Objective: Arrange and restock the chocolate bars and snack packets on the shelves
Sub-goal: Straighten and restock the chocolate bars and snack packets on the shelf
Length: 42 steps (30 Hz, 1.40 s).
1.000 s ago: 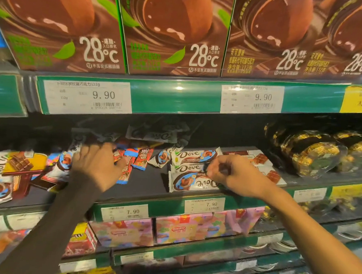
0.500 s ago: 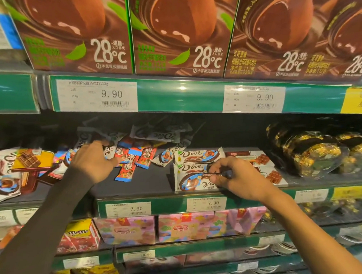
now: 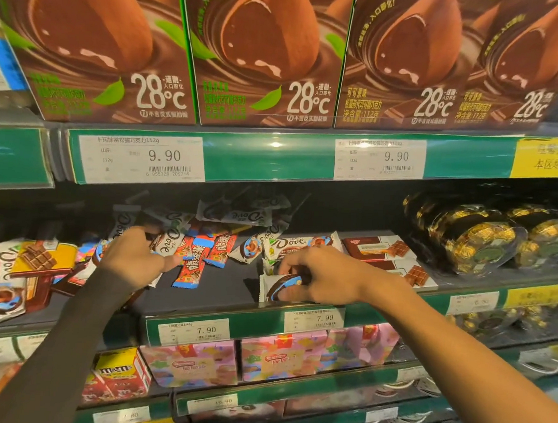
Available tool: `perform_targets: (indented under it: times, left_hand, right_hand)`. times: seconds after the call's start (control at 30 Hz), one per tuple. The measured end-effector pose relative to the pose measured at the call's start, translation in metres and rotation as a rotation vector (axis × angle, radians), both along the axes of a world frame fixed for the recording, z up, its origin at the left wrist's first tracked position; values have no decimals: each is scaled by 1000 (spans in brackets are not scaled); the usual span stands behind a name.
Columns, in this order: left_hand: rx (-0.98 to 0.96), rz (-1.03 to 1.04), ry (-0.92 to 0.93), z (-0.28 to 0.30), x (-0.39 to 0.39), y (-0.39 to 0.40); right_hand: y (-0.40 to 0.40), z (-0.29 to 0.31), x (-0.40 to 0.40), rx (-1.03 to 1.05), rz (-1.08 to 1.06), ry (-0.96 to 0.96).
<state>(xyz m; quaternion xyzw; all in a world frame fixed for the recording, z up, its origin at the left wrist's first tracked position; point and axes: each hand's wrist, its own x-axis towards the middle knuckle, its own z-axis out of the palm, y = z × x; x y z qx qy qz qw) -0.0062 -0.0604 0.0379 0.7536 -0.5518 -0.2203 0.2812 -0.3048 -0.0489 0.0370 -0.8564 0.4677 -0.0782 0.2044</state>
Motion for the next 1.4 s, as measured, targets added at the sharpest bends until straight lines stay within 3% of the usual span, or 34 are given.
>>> perform_targets:
  times: [0.13,0.23,0.33,0.43,0.57,0.7,0.97,1.4]
  left_hand:
    - [14,4,78,2,7,1]
    - [58,-3,282,2,11,5]
    - [56,-22,343,1,12,8]
    - [9,-54,409,5,9,13]
    - [-55,-106,663,11,-6,20]
    - [-72,-105,957,11,-26,24]
    - [-82,-112,1229,5,-71,24]
    - [-11,-88,1330,-11,-114,25]
  right_hand:
    - [-1,6,8,7,-24,-76]
    - [0,23,2,-49,-164,-291]
    - [-1,37,-8,-94,-277,-548]
    - [-3,38,-16,-12,-439,-838]
    - [5,19,-24,163,-549,-969]
    - [15,0,-31,211,-559,-883]
    - [22,-12,-49,35,-501,-292]
    - [29,-19,-48,-185,-449,-24]
